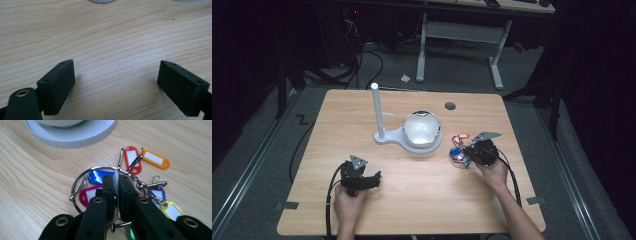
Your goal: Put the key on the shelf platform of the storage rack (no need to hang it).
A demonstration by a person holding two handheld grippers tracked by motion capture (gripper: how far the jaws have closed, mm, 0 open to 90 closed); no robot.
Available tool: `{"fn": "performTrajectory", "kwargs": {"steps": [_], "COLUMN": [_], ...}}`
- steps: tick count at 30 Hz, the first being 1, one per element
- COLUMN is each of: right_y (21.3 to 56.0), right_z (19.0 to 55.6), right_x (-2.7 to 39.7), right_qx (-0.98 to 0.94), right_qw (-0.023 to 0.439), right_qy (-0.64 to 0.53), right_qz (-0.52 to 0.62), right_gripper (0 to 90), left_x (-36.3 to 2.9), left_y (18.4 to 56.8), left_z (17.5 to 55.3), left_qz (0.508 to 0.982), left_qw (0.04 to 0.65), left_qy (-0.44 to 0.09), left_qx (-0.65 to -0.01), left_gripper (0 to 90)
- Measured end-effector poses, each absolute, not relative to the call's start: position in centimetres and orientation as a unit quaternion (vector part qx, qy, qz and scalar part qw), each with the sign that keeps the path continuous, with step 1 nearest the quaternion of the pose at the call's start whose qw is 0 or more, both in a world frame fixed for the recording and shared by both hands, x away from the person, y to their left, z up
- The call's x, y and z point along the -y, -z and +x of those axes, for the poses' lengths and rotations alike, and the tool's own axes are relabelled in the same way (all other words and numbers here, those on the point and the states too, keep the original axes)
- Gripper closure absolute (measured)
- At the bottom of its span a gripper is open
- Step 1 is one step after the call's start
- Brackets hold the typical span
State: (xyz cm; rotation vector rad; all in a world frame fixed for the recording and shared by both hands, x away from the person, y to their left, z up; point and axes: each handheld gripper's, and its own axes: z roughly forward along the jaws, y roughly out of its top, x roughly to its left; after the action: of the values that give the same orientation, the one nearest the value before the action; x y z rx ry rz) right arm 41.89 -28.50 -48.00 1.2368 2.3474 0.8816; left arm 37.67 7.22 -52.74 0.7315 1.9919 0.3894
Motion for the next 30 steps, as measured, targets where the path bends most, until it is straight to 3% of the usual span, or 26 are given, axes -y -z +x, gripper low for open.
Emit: {"fn": "performTrajectory", "kwargs": {"steps": [30], "right_y": [38.6], "right_z": [40.5], "right_x": [30.7], "right_qx": [-0.816], "right_qw": [0.211], "right_qy": [-0.359], "right_qz": [0.4], "right_gripper": [85.6], "left_x": [-7.2], "left_y": [52.7], "left_z": [37.7], "left_qz": [0.299], "left_qw": [0.473], "left_qy": [-0.159], "left_qx": [-0.814], "left_gripper": [15.0]}}
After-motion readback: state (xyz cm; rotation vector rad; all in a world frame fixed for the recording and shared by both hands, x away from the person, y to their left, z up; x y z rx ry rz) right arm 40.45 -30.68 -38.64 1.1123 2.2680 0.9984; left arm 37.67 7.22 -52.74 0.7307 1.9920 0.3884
